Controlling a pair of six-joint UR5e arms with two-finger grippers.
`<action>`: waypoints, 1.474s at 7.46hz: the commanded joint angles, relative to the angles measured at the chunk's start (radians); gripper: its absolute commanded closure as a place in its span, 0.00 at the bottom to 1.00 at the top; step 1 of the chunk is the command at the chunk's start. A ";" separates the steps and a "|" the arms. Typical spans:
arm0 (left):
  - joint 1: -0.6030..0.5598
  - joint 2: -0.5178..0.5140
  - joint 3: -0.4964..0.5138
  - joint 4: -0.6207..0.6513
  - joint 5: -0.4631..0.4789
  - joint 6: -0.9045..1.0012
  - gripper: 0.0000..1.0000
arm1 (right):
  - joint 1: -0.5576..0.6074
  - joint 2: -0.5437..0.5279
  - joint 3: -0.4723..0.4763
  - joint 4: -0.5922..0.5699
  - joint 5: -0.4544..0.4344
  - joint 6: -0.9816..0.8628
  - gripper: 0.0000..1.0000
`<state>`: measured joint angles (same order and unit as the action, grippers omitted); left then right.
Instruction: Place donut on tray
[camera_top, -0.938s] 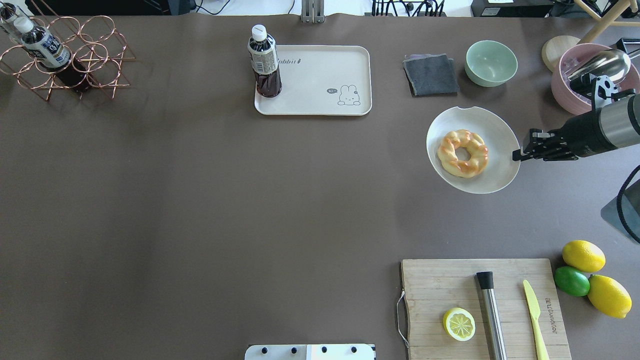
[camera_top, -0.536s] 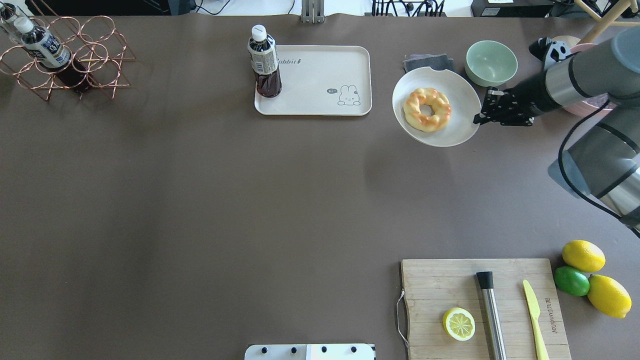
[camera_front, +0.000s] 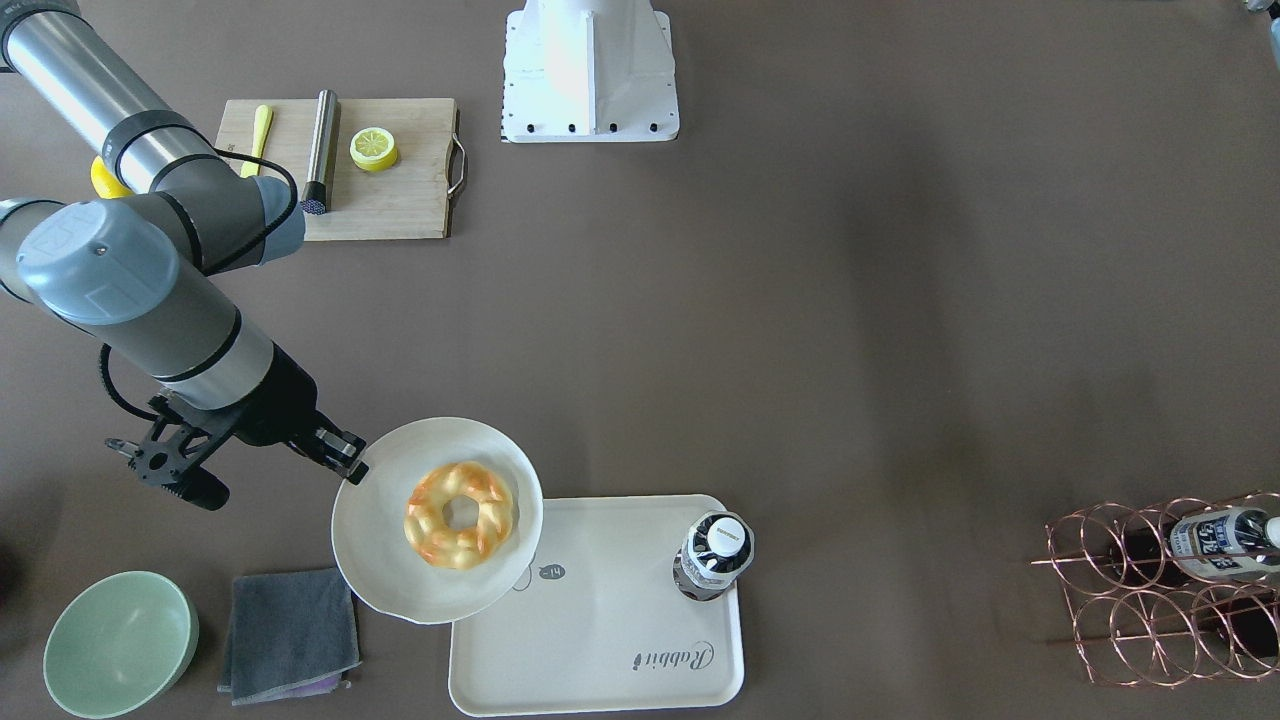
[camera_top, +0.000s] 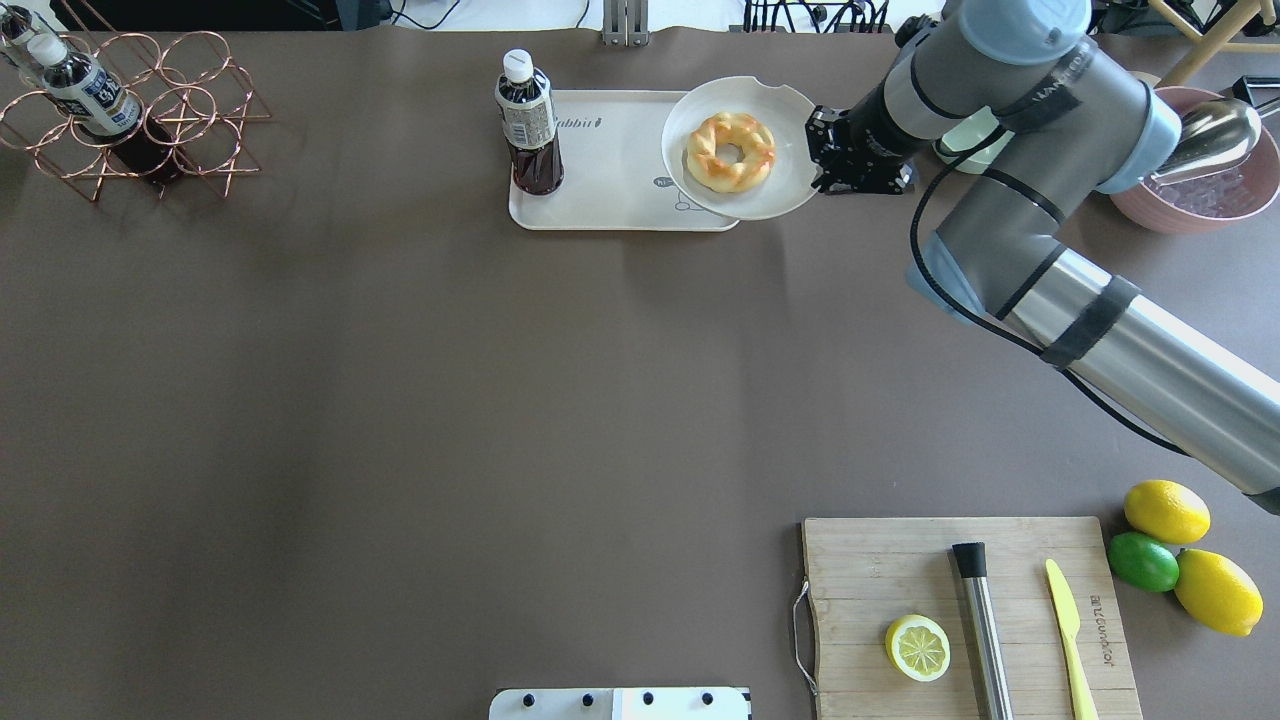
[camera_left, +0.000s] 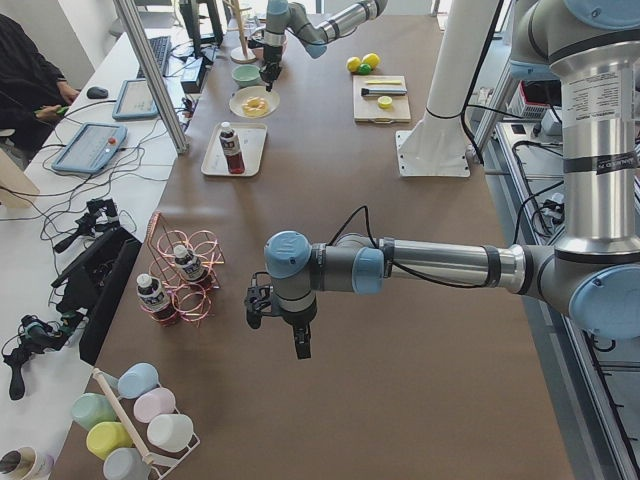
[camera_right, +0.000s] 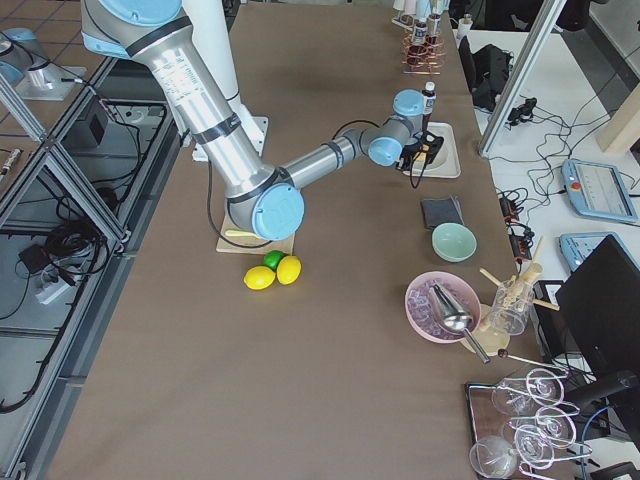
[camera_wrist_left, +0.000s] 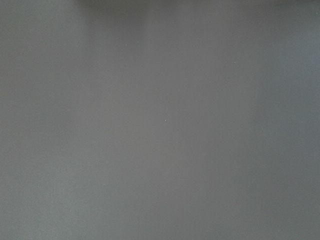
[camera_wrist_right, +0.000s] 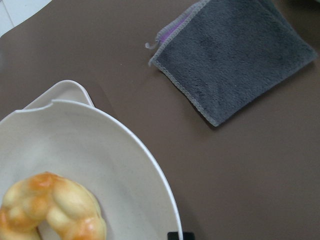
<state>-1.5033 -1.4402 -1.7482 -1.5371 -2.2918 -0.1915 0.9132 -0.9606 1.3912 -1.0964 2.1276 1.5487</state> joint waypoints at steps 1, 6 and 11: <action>0.000 -0.003 0.003 0.000 0.000 0.001 0.02 | -0.037 0.196 -0.197 -0.017 -0.078 0.167 1.00; 0.000 -0.005 0.006 0.000 0.000 0.004 0.02 | -0.129 0.247 -0.313 0.089 -0.227 0.345 1.00; 0.000 -0.008 0.003 0.000 0.000 0.004 0.02 | -0.146 0.260 -0.342 0.090 -0.320 0.346 0.00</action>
<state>-1.5033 -1.4474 -1.7449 -1.5371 -2.2917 -0.1871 0.7788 -0.7059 1.0571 -1.0066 1.8552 1.8946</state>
